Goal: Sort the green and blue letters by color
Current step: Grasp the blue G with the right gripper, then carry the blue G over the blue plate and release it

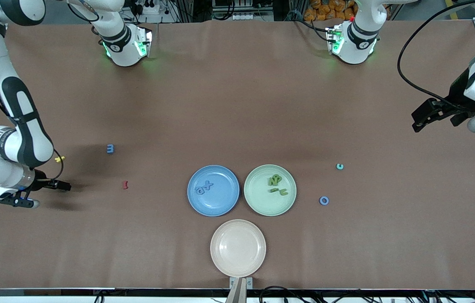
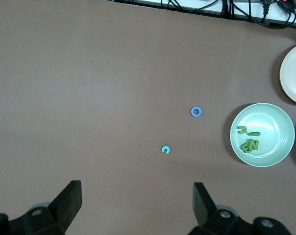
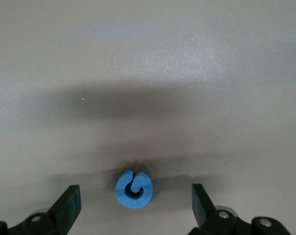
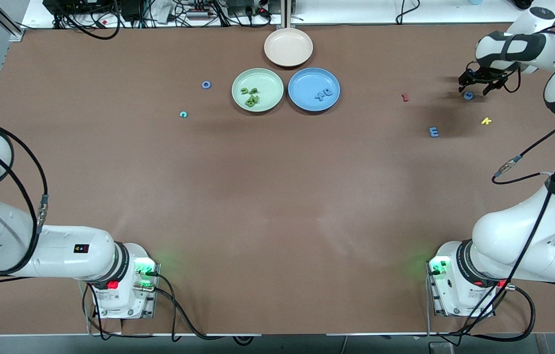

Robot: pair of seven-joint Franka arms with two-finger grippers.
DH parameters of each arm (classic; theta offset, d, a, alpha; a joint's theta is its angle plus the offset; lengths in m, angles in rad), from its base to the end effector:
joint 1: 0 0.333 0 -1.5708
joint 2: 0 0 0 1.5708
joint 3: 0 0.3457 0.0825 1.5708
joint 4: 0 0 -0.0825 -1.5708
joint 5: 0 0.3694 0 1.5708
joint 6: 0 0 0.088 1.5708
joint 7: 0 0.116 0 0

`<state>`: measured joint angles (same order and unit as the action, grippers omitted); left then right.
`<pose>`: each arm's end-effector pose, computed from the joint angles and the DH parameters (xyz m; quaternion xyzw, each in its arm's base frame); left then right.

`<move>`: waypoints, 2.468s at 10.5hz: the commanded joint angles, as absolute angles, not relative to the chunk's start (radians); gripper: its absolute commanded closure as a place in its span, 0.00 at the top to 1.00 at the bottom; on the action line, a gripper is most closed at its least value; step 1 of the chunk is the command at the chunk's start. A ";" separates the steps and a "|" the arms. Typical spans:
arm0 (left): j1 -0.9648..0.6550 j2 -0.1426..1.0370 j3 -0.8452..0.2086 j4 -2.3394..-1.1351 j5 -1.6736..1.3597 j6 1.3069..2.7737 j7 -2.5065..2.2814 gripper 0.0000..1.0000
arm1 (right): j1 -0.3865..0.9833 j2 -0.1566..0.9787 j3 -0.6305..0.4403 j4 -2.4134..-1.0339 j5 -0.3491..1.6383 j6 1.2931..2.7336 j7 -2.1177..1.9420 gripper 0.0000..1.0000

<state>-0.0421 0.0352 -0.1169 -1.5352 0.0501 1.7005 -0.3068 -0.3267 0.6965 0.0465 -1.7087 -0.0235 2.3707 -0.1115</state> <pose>0.5601 -0.0832 0.6549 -0.9950 -0.0722 -0.0686 0.0073 0.6507 -0.1915 0.2084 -0.9966 0.0808 0.0151 0.0101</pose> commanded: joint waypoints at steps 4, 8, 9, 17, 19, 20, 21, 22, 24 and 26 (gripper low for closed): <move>-0.048 0.055 -0.133 -1.511 0.029 1.684 -0.291 1.00 | -0.333 0.644 0.057 -1.862 -0.015 2.550 -0.115 1.00; -0.035 0.023 -0.143 -1.506 0.029 1.665 -0.287 1.00 | -0.331 0.618 0.058 -1.862 -0.015 2.507 -0.117 1.00; -0.029 0.025 -0.140 -1.506 0.028 1.663 -0.287 1.00 | -0.331 0.618 0.058 -1.862 -0.015 2.507 -0.118 1.00; -0.026 0.031 -0.132 -1.506 0.032 1.663 -0.275 1.00 | -0.327 0.627 0.058 -1.864 -0.018 2.516 -0.138 0.00; -0.026 0.031 -0.132 -1.508 0.031 1.663 -0.273 1.00 | -0.304 0.603 0.074 -1.861 -0.015 2.461 -0.097 0.00; -0.026 0.032 -0.132 -1.508 0.031 1.664 -0.273 1.00 | -0.284 0.583 0.086 -1.853 -0.015 2.389 -0.015 0.00; -0.026 0.034 -0.132 -1.509 0.032 1.663 -0.272 1.00 | -0.256 0.560 0.110 -1.853 -0.015 2.347 0.085 0.00; -0.028 0.035 -0.132 -1.509 0.032 1.664 -0.262 1.00 | -0.223 0.545 0.136 -1.852 -0.015 2.309 0.200 0.00; -0.028 0.035 -0.132 -1.511 0.031 1.663 -0.261 1.00 | -0.149 0.537 0.227 -1.803 -0.015 2.245 0.509 0.00; -0.028 0.037 -0.132 -1.513 0.032 1.663 -0.261 1.00 | -0.007 0.557 0.247 -1.722 -0.014 2.240 0.807 0.00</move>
